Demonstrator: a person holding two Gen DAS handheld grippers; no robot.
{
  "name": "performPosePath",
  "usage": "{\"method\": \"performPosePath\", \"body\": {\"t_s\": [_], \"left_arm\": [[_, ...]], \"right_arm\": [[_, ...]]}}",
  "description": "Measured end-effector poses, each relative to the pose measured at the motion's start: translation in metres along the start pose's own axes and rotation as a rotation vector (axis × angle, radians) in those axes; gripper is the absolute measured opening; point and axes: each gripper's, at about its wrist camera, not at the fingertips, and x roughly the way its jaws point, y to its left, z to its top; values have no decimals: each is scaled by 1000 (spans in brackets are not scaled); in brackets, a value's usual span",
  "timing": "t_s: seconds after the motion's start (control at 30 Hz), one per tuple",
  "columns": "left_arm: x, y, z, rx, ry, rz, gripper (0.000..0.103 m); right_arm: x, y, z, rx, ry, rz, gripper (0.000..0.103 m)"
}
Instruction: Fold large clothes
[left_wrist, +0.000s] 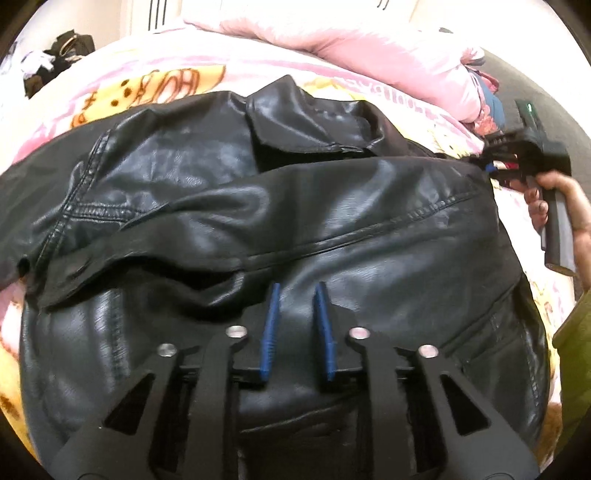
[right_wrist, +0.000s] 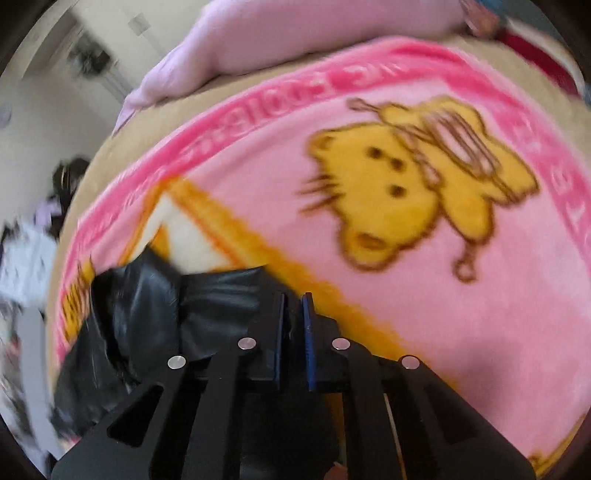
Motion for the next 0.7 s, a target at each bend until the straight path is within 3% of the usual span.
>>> {"method": "performPosePath", "body": {"t_s": [0.17,0.27,0.37,0.43,0.57,0.7], "left_arm": [[3,0,2,4,7,2,11],[1,1,2,0,-1,-4,11],[-8,-1,0,-3,-24,1,12],[-23,-3,1,-1,-67,1,21],[-43,-5,4,6,-133,38,28],[-43,4,5,-37,-113,72,38]], "right_arm": [[15,-31,-1,91,-12,59,10],[-6,-28,-4,61,-72,87,25],[-47,-23,-10,-4,-184,94,26],[-73,-20,-21,-60,-223,112,26],[-102,-1,-60,-205,-247,156,32],[-104,34,-98,-338,-206,155,36]]}}
